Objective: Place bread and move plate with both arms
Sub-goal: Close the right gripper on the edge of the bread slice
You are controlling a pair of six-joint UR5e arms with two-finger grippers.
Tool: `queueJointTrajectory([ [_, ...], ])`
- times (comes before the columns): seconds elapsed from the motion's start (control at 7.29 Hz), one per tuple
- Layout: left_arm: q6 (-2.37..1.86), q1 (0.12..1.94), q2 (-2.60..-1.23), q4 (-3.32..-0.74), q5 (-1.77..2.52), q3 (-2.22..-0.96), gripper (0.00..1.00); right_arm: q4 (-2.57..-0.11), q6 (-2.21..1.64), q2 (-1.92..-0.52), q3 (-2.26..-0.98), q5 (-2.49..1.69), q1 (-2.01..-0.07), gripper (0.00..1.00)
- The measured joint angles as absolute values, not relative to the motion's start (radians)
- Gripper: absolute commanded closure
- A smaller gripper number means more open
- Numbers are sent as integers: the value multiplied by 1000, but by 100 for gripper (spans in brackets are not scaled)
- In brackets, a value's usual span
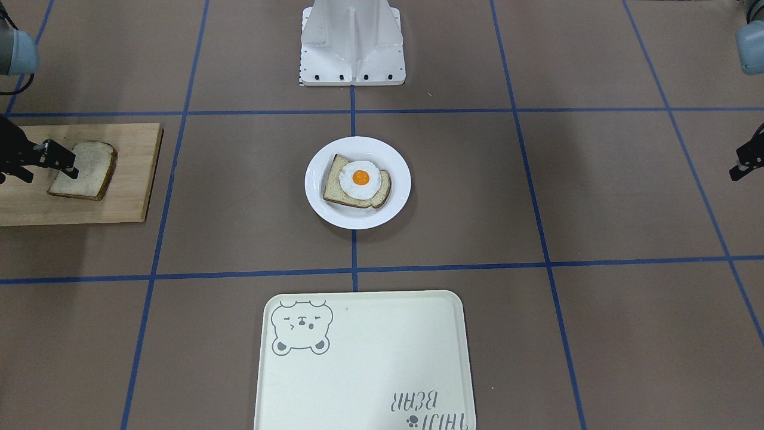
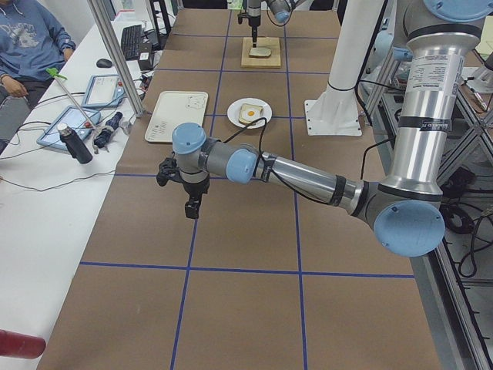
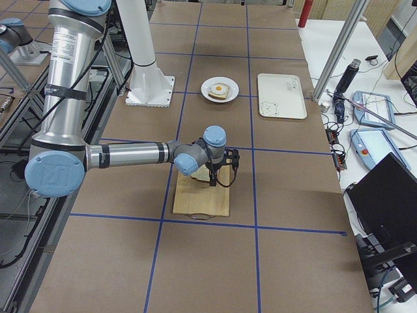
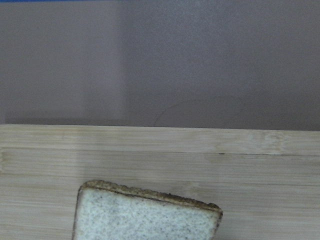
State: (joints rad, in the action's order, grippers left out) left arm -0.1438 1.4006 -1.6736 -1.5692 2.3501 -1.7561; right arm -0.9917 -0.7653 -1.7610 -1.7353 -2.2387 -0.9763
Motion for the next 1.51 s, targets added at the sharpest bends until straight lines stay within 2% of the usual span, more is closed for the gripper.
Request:
queueJointTrajectory([
  [0.55, -144, 1401, -1674, -1569, 2350, -1757, 2, -976, -787, -1775, -1707, -2245, -961, 11],
  [0.69, -144, 1402, -1673, -1569, 2350, -1759, 2, -976, -788, -1774, -1698, -2248, -960, 22],
  [0.96, -144, 1402, -1672, -1569, 2350, -1762, 2, -976, -799, -1771, -1690, -2254, -957, 79],
  [1.1, -143, 1402, -1671, -1569, 2350, -1762, 2, -975, -824, -1768, -1690, -2255, -952, 100],
  [1.51, -142, 1402, -1668, -1569, 2350, -1761, 2, -975, -864, -1762, -1697, -2269, -942, 100],
])
